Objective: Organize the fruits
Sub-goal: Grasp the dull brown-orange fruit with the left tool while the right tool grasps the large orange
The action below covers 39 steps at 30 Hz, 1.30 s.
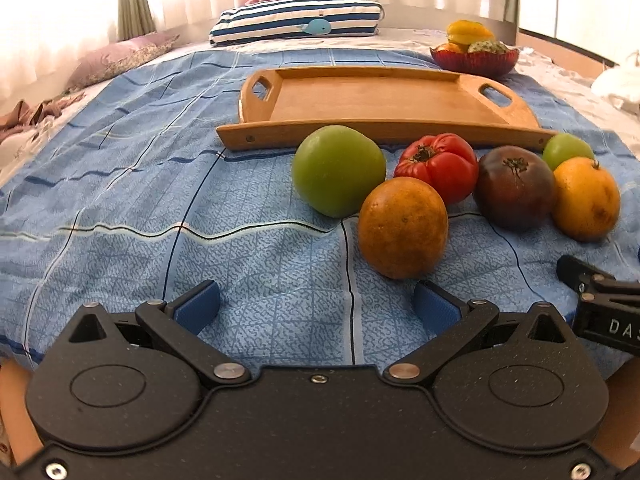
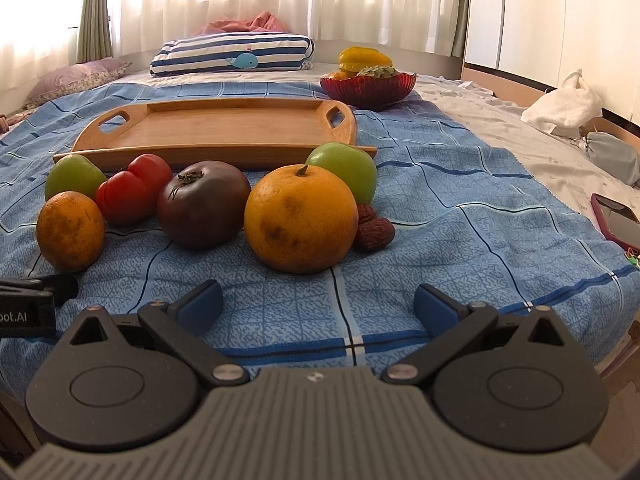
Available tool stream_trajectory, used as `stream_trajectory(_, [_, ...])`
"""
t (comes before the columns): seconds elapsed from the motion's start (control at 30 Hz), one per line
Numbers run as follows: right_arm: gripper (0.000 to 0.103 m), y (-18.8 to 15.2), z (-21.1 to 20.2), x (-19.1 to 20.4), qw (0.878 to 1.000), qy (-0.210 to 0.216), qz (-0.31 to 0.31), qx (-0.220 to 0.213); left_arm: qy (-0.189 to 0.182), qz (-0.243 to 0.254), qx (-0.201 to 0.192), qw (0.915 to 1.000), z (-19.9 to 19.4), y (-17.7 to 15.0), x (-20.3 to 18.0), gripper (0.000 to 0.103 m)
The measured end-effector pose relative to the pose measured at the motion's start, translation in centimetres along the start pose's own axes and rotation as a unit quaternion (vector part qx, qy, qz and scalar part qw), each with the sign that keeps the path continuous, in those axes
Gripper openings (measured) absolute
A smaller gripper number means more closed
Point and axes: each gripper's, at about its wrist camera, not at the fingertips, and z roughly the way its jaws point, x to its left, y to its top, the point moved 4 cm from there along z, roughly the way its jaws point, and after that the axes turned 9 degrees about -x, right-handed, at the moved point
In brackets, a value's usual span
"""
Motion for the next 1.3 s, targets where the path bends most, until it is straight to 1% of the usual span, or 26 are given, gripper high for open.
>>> stream_trajectory(0.1, [0.103,0.1,-0.1,-0.4,1.0,0.009,0.008,-0.008,-0.002,-0.004,-0.004,1.0,-0.1,0.2,0.1,0.103])
stream_trajectory(0.23, [0.103,0.2,-0.5,-0.6,1.0,0.013,0.015,-0.02,-0.013,0.004,-0.011,0.9998,-0.5,0.4,0.1,0.103])
stream_trajectory(0.3, [0.103,0.6,-0.7,-0.9,0.999,0.017,0.026,-0.026,-0.022,0.004,-0.022,0.9995,-1.1,0.6,0.1,0.103])
stream_trajectory(0.4, [0.101,1.1,-0.8,-1.5,0.997,0.029,0.057,-0.035,-0.039,0.002,-0.052,0.9979,-2.1,1.5,-0.1,0.103])
stream_trajectory(0.47, [0.098,1.4,-0.8,-1.7,0.996,0.033,0.067,-0.043,-0.051,0.004,-0.071,0.9962,-2.7,2.1,-0.5,0.098])
stream_trajectory(0.53, [0.089,1.7,-0.8,-1.7,0.996,0.036,0.066,-0.053,-0.065,0.008,-0.084,0.9943,-3.1,2.6,-1.0,0.087])
stream_trajectory(0.63, [0.082,2.1,-0.9,-1.5,0.995,0.039,0.062,-0.065,-0.086,0.018,-0.095,0.9916,-3.2,3.1,-1.8,0.078])
stream_trajectory(0.67, [0.081,2.2,-0.8,-1.4,0.995,0.039,0.062,-0.066,-0.089,0.025,-0.096,0.9911,-3.1,3.2,-2.2,0.077])
stream_trajectory(0.7, [0.079,2.3,-0.6,-1.4,0.995,0.038,0.062,-0.067,-0.088,0.03,-0.097,0.9909,-3.1,3.2,-2.5,0.072])
stream_trajectory(0.73, [0.078,2.2,-0.6,-1.2,0.995,0.036,0.062,-0.068,-0.086,0.035,-0.098,0.9908,-2.9,3.3,-2.7,0.063])
stream_trajectory(0.77, [0.078,2.3,-0.5,-1.2,0.995,0.033,0.063,-0.069,-0.084,0.037,-0.097,0.991,-2.8,3.2,-2.8,0.057])
stream_trajectory(0.8, [0.075,2.3,-0.4,-1.2,0.995,0.029,0.063,-0.071,-0.081,0.038,-0.095,0.9914,-2.6,3.1,-3.0,0.048])
stream_trajectory(0.83, [0.074,2.3,-0.4,-1.1,0.995,0.027,0.062,-0.073,-0.08,0.038,-0.093,0.9917,-2.5,3.0,-3.0,0.043])
stream_trajectory(0.97, [0.073,2.5,-0.1,-0.7,0.995,0.028,0.054,-0.079,-0.084,0.042,-0.089,0.9917,-2.3,2.5,-3.1,0.042])
stream_trajectory(1.1, [0.072,2.5,0.5,-0.2,0.996,0.022,0.037,-0.079,-0.08,0.057,-0.088,0.9913,-2.1,2.2,-3.4,0.045])
stream_trajectory(1.13, [0.073,2.5,0.7,-0.1,0.996,0.022,0.035,-0.079,-0.08,0.056,-0.084,0.9916,-1.8,2.2,-3.5,0.047])
stream_trajectory(1.3, [0.074,2.5,1.1,0.0,0.996,0.024,0.032,-0.082,-0.079,0.051,-0.069,0.9932,-0.6,2.0,-3.7,0.048])
